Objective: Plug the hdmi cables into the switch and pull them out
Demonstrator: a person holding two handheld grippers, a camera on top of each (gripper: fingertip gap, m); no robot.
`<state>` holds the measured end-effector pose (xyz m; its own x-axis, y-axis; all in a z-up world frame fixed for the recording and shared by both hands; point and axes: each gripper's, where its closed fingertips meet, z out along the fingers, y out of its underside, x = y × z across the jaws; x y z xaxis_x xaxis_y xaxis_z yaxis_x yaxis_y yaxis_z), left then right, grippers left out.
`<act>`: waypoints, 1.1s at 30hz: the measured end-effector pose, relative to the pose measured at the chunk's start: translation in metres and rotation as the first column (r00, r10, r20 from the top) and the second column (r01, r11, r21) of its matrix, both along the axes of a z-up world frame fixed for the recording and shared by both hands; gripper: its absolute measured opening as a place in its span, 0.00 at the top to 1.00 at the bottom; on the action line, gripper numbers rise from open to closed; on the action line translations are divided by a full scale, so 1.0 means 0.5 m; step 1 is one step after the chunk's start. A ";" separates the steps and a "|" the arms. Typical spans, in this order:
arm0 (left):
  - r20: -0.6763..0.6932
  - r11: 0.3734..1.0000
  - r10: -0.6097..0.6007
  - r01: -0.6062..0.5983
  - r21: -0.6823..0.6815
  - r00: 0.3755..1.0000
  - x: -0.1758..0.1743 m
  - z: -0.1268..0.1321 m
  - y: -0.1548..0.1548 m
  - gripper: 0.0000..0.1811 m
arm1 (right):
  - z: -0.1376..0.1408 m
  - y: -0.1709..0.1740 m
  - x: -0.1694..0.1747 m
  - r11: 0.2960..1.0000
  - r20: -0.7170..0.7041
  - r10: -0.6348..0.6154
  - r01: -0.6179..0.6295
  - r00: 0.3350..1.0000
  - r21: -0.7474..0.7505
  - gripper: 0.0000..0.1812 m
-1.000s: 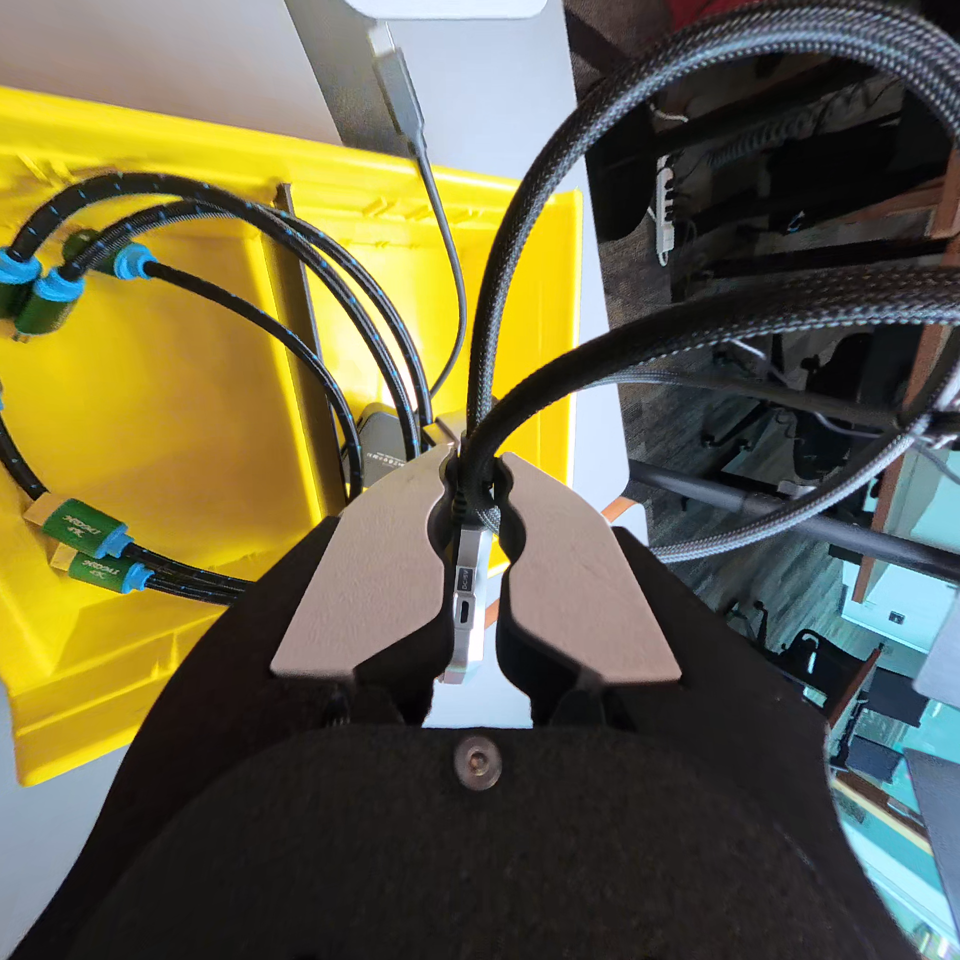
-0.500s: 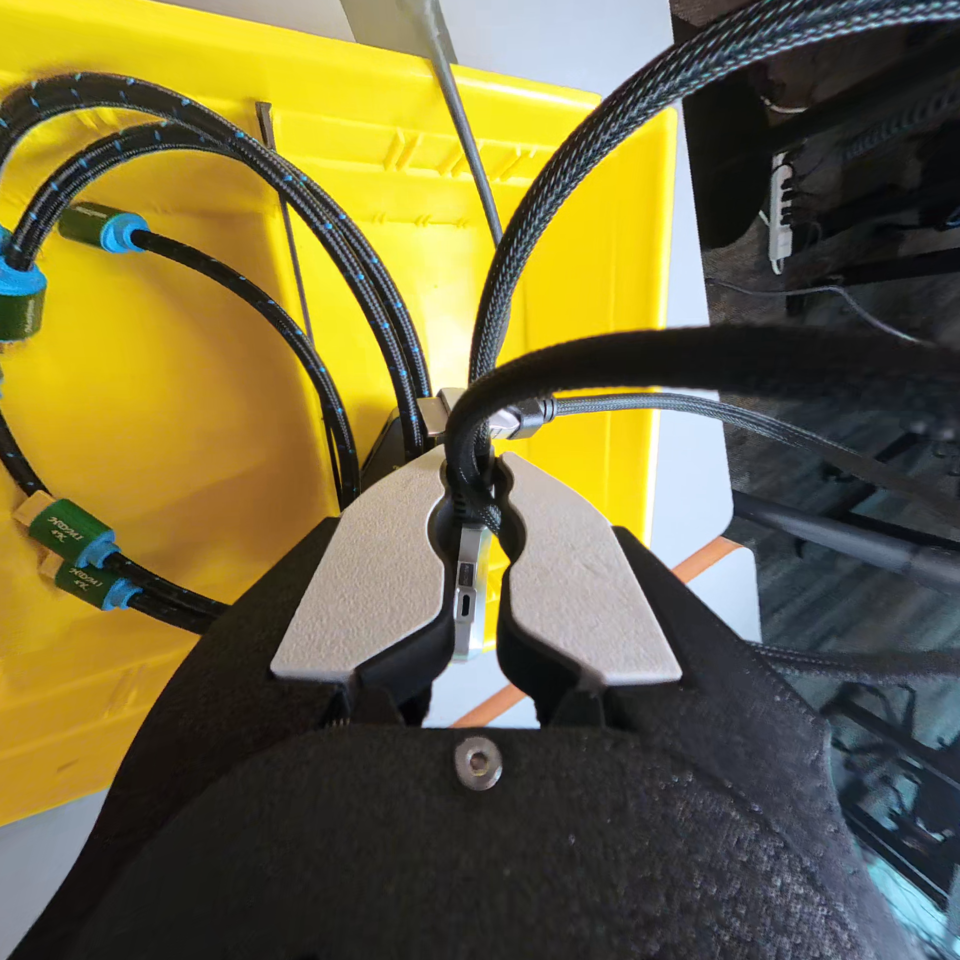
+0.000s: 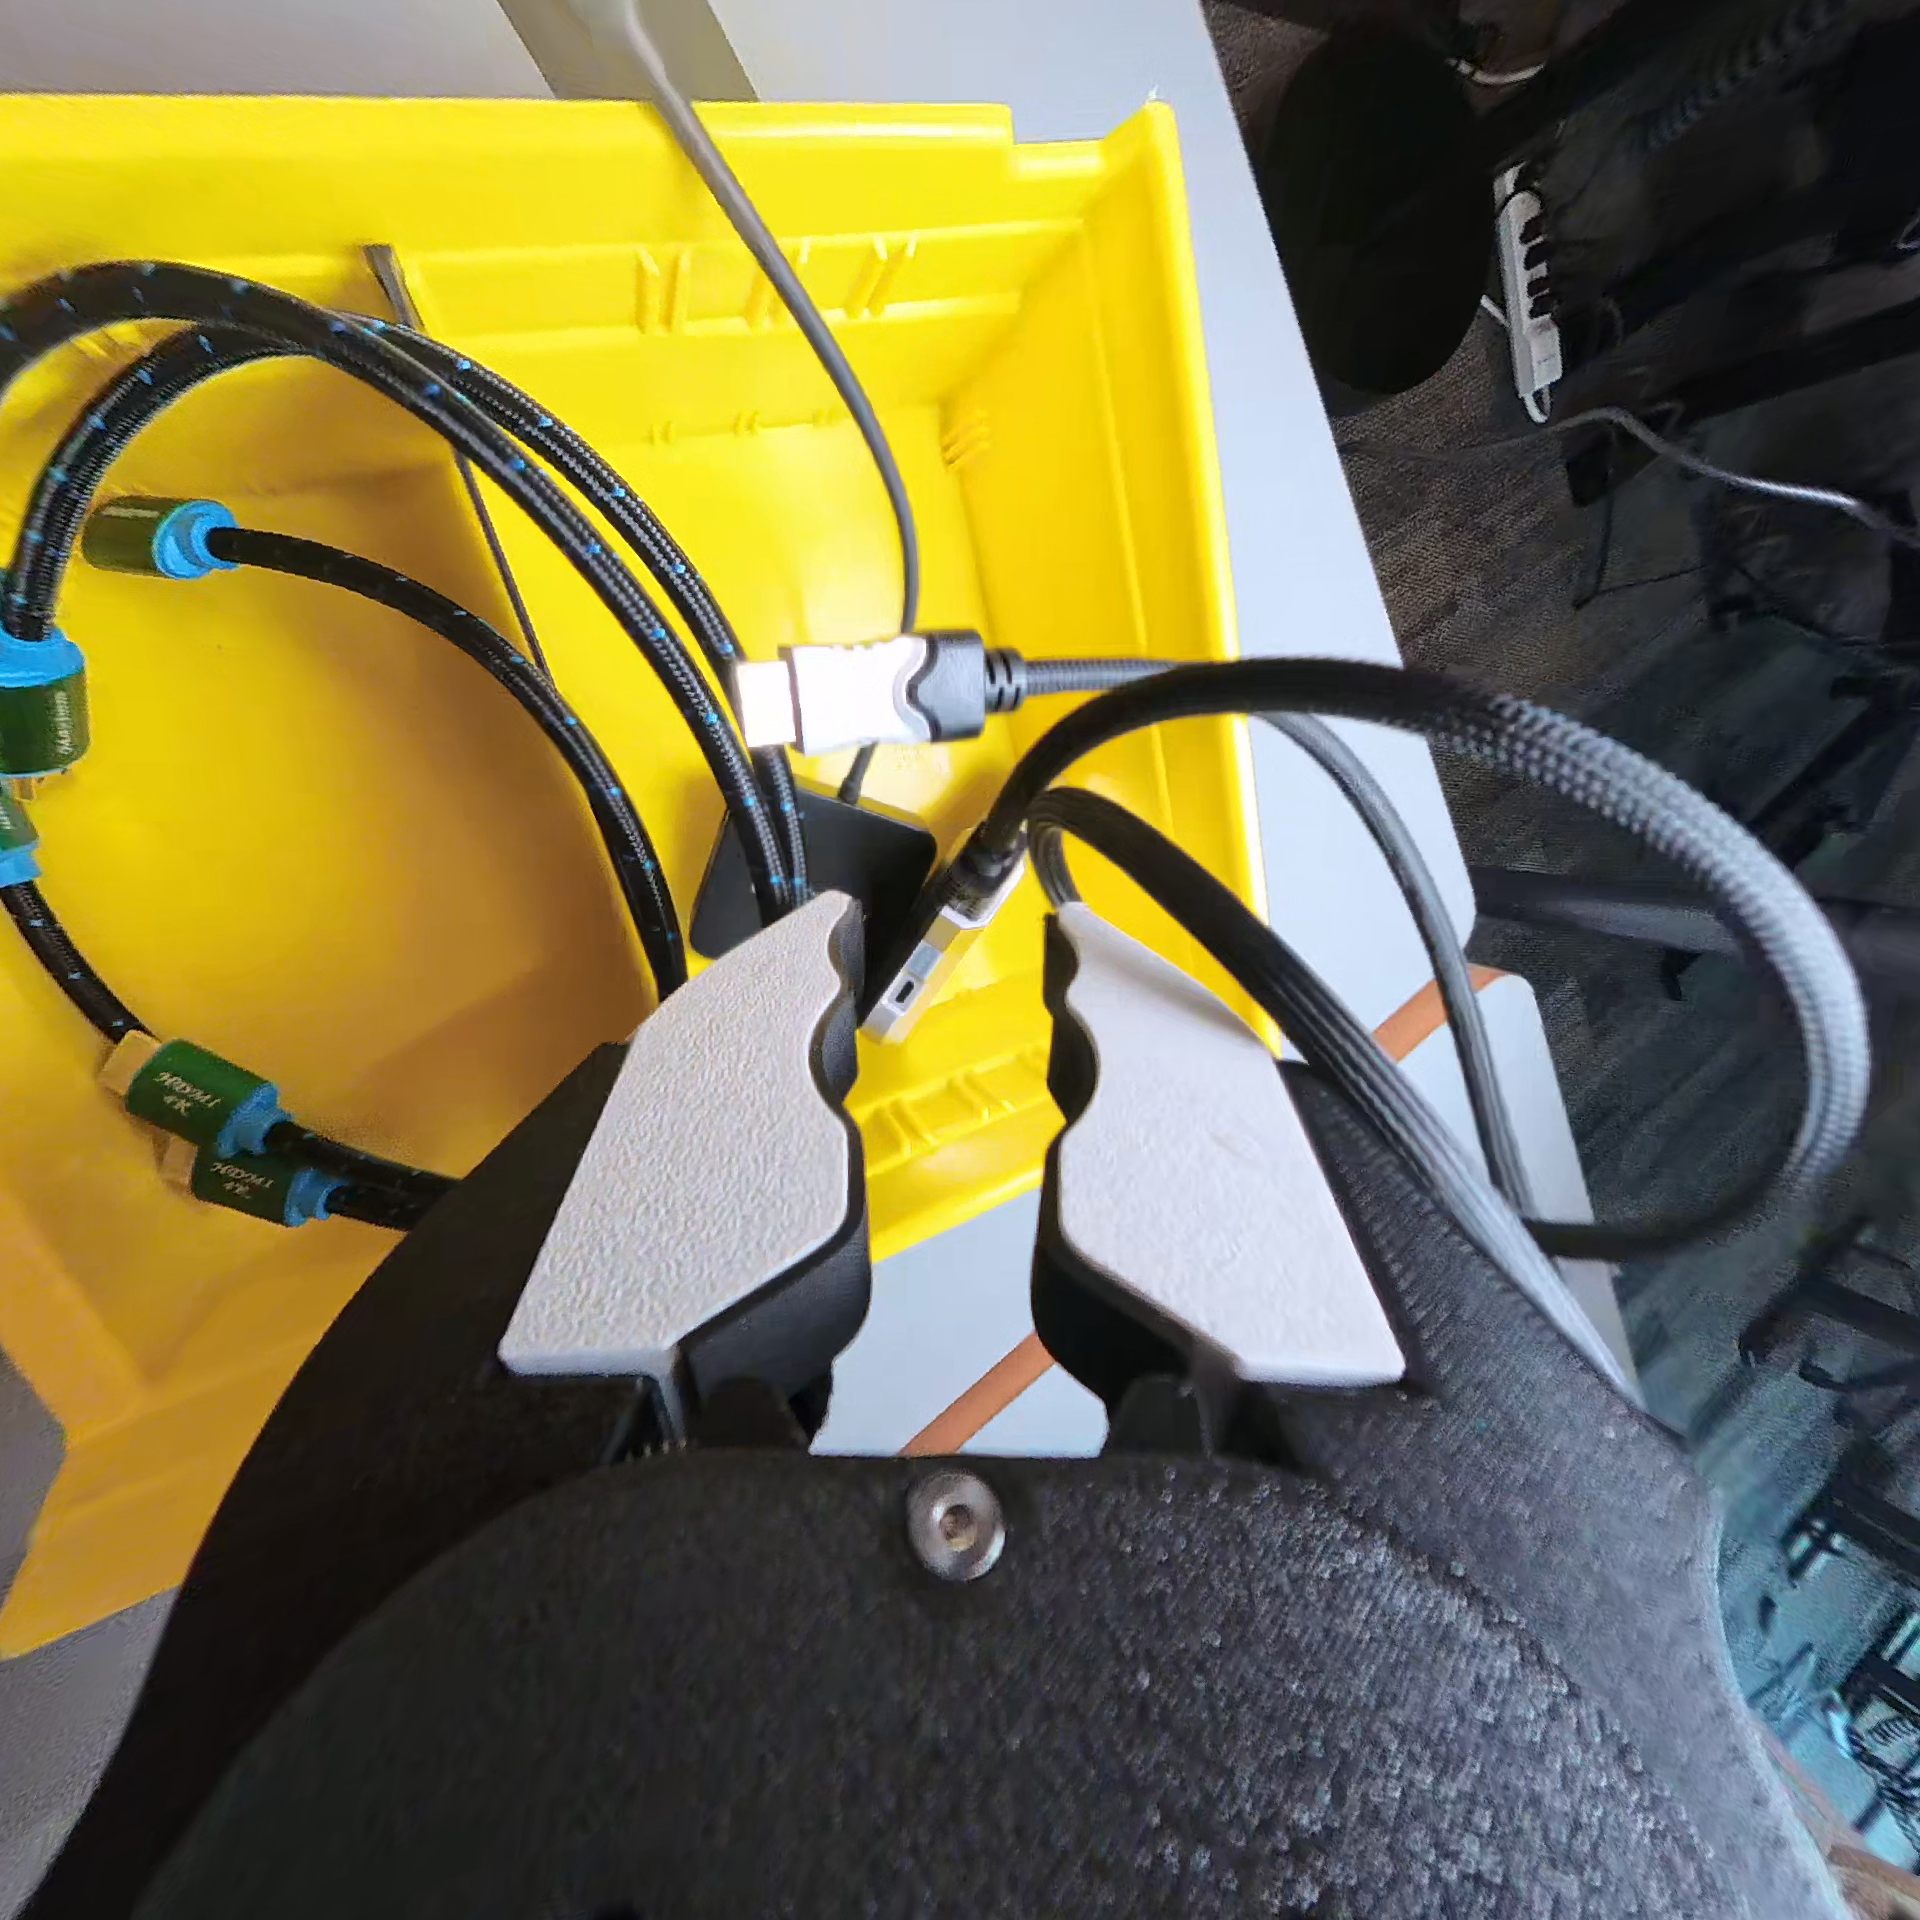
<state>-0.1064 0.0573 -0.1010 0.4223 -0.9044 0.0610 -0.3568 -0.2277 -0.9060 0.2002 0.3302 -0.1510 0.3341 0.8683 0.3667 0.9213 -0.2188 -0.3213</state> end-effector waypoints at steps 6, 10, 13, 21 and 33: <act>0.000 1.000 0.003 -0.003 0.020 1.000 -0.003 0.013 -0.007 0.84 | 0.048 -0.032 0.001 0.999 -0.073 -0.032 0.032 0.997 0.003 0.80; -0.004 0.999 0.012 -0.012 0.031 1.000 -0.008 0.021 -0.011 0.84 | 0.058 -0.058 0.019 0.993 -0.003 -0.118 0.118 0.993 0.015 0.82; -0.016 0.999 0.031 -0.031 0.041 0.999 -0.018 0.025 -0.012 0.84 | 0.058 -0.097 0.066 0.948 0.117 -0.317 0.315 0.941 0.038 0.83; -0.009 0.996 0.059 -0.058 0.072 0.998 -0.032 0.046 -0.013 0.84 | 0.144 -0.275 -0.118 0.942 -0.621 -0.099 0.275 0.778 0.195 0.81; -0.013 0.946 0.251 -0.242 0.218 0.968 -0.130 0.133 -0.028 0.82 | -0.015 -0.366 -0.175 0.820 -0.656 -0.088 0.428 0.750 0.380 0.69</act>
<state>-0.1714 0.0434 -0.0346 0.6316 -0.7620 -0.1429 -0.3512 -0.1169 -0.9290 0.1126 0.1470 -0.1586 0.8070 0.4757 0.3498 0.4352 -0.0787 -0.8969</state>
